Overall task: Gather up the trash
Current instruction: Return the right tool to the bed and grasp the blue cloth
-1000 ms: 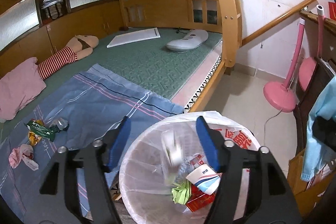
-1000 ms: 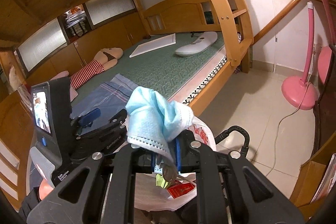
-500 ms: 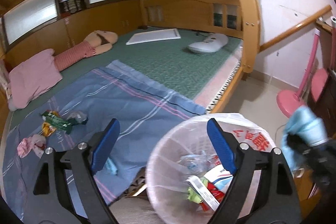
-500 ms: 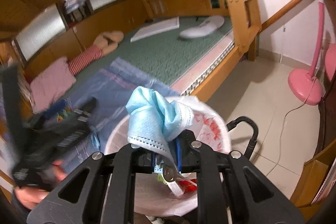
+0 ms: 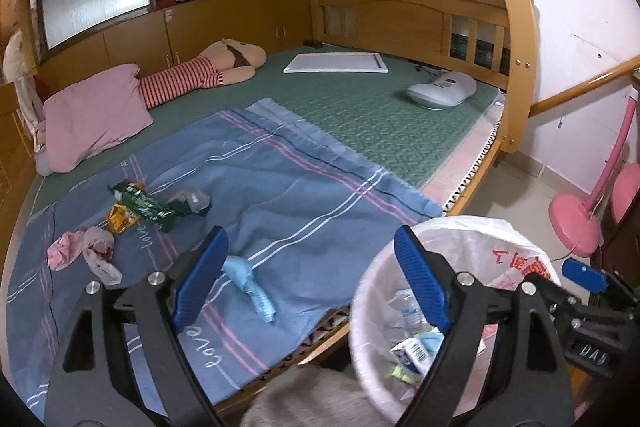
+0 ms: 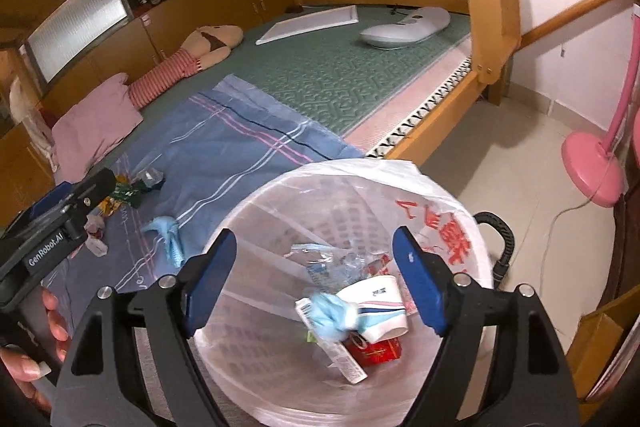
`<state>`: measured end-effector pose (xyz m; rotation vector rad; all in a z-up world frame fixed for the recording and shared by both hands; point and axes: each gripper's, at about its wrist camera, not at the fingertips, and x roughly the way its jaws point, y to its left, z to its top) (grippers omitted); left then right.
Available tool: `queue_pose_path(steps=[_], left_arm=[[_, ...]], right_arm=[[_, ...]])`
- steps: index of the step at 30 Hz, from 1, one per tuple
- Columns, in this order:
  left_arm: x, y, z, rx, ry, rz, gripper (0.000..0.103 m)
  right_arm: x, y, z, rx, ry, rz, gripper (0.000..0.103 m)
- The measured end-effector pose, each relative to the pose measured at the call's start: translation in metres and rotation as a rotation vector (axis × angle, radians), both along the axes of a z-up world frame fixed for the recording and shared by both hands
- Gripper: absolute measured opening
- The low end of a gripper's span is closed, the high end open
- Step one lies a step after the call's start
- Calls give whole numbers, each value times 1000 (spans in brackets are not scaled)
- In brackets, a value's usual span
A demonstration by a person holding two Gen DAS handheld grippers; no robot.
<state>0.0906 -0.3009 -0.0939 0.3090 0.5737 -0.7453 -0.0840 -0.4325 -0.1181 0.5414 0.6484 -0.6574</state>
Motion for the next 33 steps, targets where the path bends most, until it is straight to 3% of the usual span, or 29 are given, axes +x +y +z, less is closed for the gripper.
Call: queue_pose_path(steps=[6, 14, 22, 25, 29, 31, 33], left_arm=[[25, 74, -14, 32, -16, 99, 90], [79, 180, -32, 72, 43, 361, 90], [107, 233, -41, 65, 80, 490, 90], [115, 246, -46, 66, 99, 521, 90], [124, 254, -52, 66, 114, 552, 90], [126, 257, -53, 64, 116, 558, 90], [129, 257, -55, 67, 121, 564, 90]], right_arm=[[45, 17, -5, 12, 0, 131, 82], [176, 59, -30, 52, 57, 408, 82], [296, 95, -80, 70, 252, 613, 82], [321, 93, -90, 32, 308, 596, 82], [345, 89, -123, 126, 438, 614, 82], [347, 86, -127, 142, 441, 584, 73], [348, 83, -131, 152, 457, 559, 50]])
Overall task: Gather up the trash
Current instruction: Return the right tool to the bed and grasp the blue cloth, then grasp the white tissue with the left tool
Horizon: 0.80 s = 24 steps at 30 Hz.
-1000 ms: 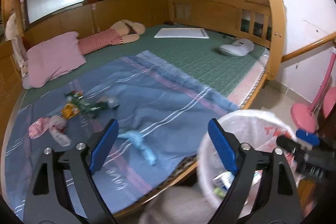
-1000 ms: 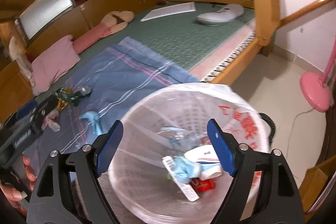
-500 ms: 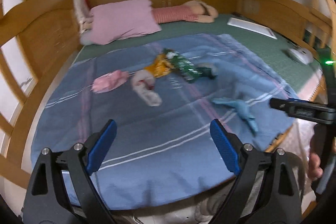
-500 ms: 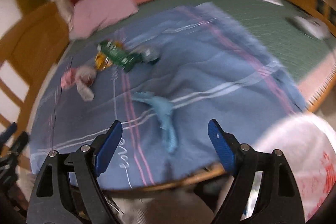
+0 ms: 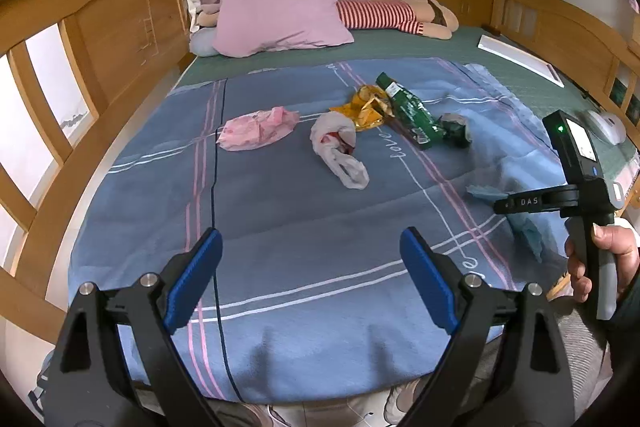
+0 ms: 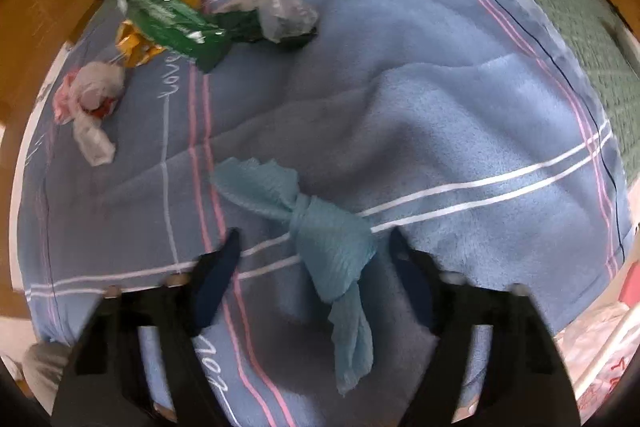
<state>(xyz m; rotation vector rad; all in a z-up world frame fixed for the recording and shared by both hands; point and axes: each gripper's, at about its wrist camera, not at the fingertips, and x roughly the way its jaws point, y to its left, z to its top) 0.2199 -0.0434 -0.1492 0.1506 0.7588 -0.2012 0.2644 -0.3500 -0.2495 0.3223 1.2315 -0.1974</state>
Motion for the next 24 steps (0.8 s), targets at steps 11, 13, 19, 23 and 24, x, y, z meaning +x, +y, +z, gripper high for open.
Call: queue_pose_path(steps=[11, 13, 19, 23, 24], left_arm=[[11, 1, -8, 11, 8, 14, 90], [14, 0, -10, 13, 9, 16, 90], [36, -12, -24, -5, 32, -12, 90], [74, -31, -38, 19, 12, -10, 91], [85, -37, -42, 20, 12, -18, 91]], right_arm=[[-34, -1, 29, 54, -97, -65, 28], [-46, 6, 39, 72, -141, -66, 28], [-93, 20, 62, 75, -245, -60, 28], [-108, 25, 60, 72, -267, -62, 28], [-111, 25, 59, 79, -271, -70, 28]])
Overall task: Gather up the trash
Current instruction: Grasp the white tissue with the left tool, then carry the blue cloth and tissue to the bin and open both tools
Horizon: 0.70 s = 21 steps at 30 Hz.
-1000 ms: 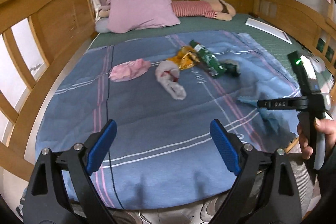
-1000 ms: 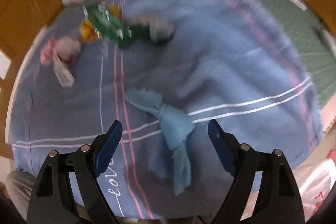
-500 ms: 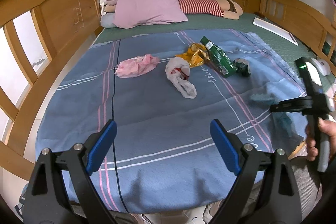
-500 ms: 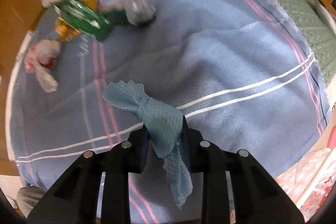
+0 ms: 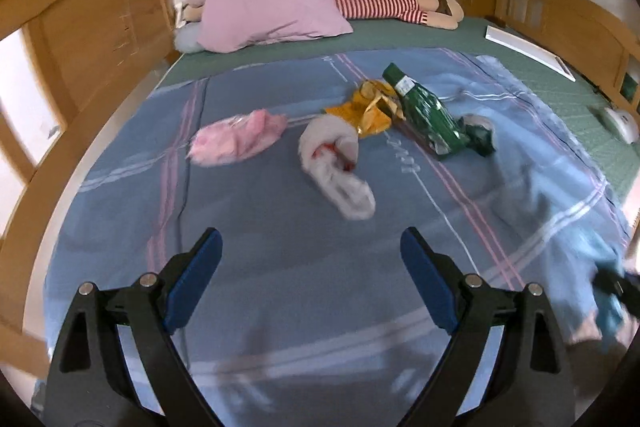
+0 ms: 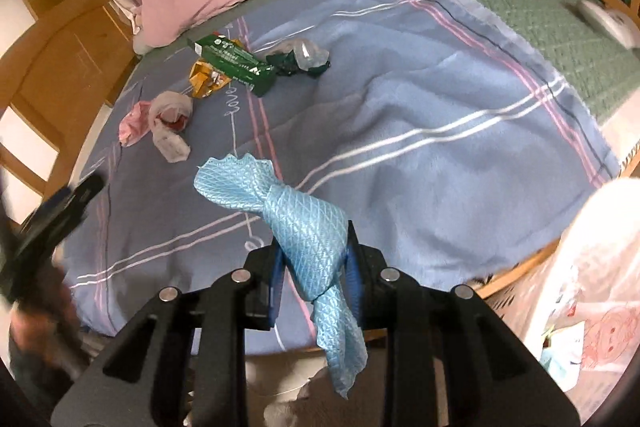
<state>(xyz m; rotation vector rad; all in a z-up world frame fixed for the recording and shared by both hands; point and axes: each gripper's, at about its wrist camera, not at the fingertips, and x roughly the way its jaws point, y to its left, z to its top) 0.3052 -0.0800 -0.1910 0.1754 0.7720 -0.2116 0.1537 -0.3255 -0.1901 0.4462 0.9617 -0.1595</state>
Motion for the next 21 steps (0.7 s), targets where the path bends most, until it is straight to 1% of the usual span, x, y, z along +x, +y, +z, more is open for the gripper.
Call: queue_pose_path(steps=[2, 3, 5, 9, 12, 13, 14, 15, 16, 18, 21], left_arm=[[24, -8, -8, 0, 0, 16, 91], [39, -12, -13, -16, 11, 12, 91], [62, -19, -25, 1, 21, 30, 91], [105, -33, -55, 34, 44, 36, 91], [131, -39, -73, 31, 84, 52, 90], [137, -40, -76, 29, 93, 54, 85], [143, -42, -80, 20, 104, 42, 58], [147, -44, -84, 12, 128, 23, 39], [150, -45, -86, 11, 146, 20, 38], [148, -44, -82, 4, 138, 28, 26], [134, -41, -71, -10, 126, 28, 21]], right_arm=[[-3, -1, -2, 1, -5, -5, 28], [-3, -2, -2, 3, -7, -5, 28], [-3, -4, -3, 5, -9, -14, 28], [-2, -9, -7, 35, -13, -23, 28], [-3, -12, -7, 44, -20, -34, 28], [-2, -13, -7, 49, -20, -35, 28], [-2, -14, -8, 52, -21, -37, 28], [-2, -14, -8, 56, -21, -40, 28], [-1, -16, -8, 61, -22, -39, 28], [-2, -17, -8, 62, -30, -44, 28], [-3, -18, -6, 68, -45, -46, 28]])
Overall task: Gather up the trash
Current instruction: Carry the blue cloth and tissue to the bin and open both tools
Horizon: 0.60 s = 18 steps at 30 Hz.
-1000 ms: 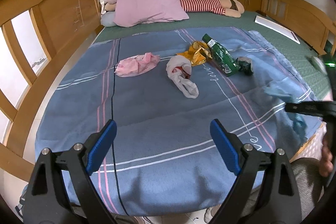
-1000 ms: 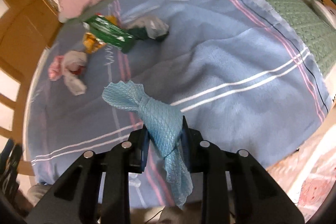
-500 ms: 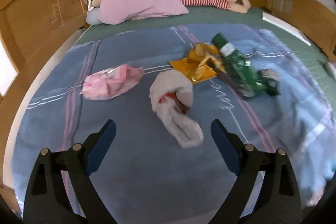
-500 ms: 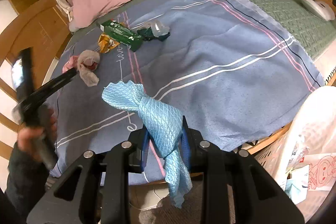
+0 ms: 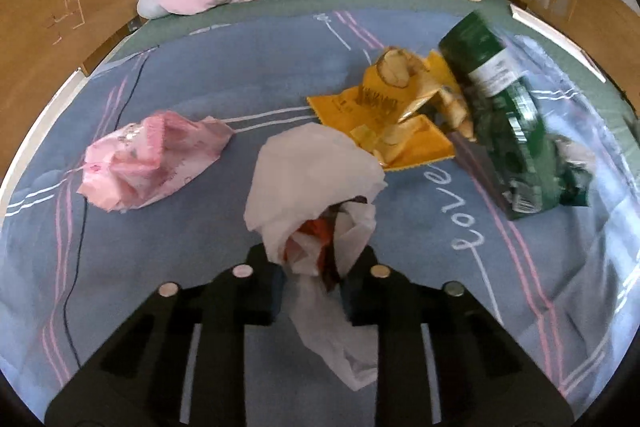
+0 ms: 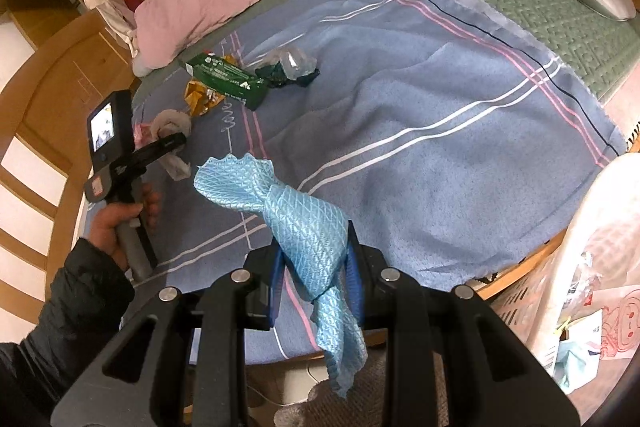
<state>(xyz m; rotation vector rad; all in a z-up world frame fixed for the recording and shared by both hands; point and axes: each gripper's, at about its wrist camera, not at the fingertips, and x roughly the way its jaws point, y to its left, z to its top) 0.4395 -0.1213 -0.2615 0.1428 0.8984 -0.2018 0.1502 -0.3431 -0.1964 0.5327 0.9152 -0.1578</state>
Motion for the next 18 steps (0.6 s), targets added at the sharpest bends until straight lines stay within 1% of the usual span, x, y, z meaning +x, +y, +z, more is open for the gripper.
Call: queue_pose_path(steps=[4, 8, 10, 12, 13, 18], left_arm=[[-33, 5, 30, -10, -45, 3, 20], [-78, 7, 66, -10, -94, 11, 20], [-98, 9, 83, -17, -114, 10, 21], [-123, 9, 103, -28, -144, -7, 21], [-128, 9, 109, -33, -153, -15, 21], [-189, -5, 147, -57, -222, -95, 21]], right_arm=[[-7, 2, 7, -23, -37, -15, 28], [-17, 10, 20, -86, -65, -42, 28], [-27, 14, 28, -81, -86, -47, 28], [-39, 18, 38, -95, -109, -56, 28], [-46, 20, 45, -104, -125, -59, 28], [-88, 21, 80, -165, -194, -112, 28]])
